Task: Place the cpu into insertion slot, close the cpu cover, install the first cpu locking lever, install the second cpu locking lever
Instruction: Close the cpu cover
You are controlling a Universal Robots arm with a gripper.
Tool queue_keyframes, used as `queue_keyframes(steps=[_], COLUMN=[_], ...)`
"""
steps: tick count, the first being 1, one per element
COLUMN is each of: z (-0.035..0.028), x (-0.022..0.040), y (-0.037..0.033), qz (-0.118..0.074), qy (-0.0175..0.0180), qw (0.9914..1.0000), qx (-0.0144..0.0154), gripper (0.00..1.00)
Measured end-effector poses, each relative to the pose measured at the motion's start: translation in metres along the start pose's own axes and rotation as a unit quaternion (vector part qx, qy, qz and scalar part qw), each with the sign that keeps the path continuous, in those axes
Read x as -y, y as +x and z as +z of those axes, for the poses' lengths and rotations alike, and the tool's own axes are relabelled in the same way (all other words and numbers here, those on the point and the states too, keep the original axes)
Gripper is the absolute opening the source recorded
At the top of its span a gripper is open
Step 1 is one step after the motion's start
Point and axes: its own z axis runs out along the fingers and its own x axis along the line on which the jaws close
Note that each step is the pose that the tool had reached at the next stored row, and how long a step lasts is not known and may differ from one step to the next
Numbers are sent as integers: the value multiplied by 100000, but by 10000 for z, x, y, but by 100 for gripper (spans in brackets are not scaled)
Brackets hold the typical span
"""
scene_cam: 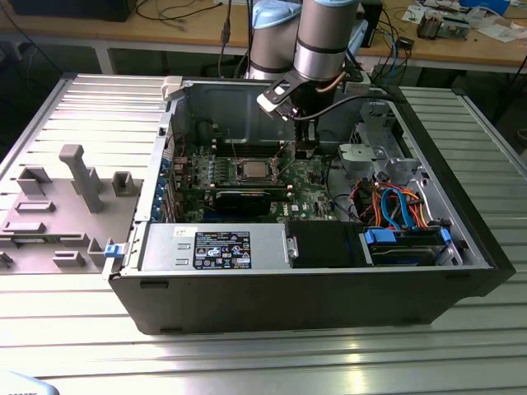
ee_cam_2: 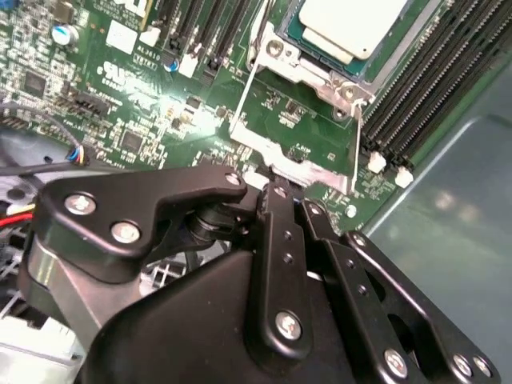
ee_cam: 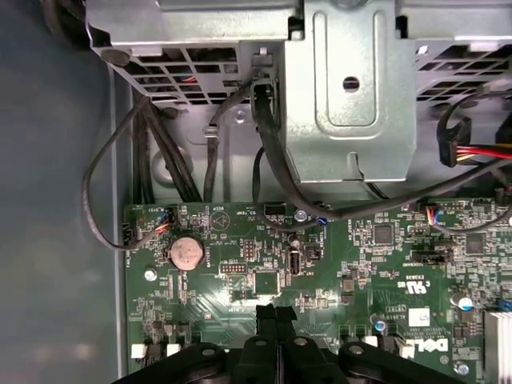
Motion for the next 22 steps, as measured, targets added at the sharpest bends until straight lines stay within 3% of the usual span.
queue_keyframes(steps=[3,6,10,16,21,22], z=[-32,-45,-46,-38,-34,-7], x=[38,117,294,426,442,528], y=[-1,-2,-6,-8,-8,-9], qz=[-2,4,8,13,7,7], qy=[-236,-599,-1071,-1173,-1176,-1161], qw=[100000,99998,99994,99993,99993,99993], qx=[-1,-17,-18,53,89,93], gripper=[11,11,11,11,11,11])
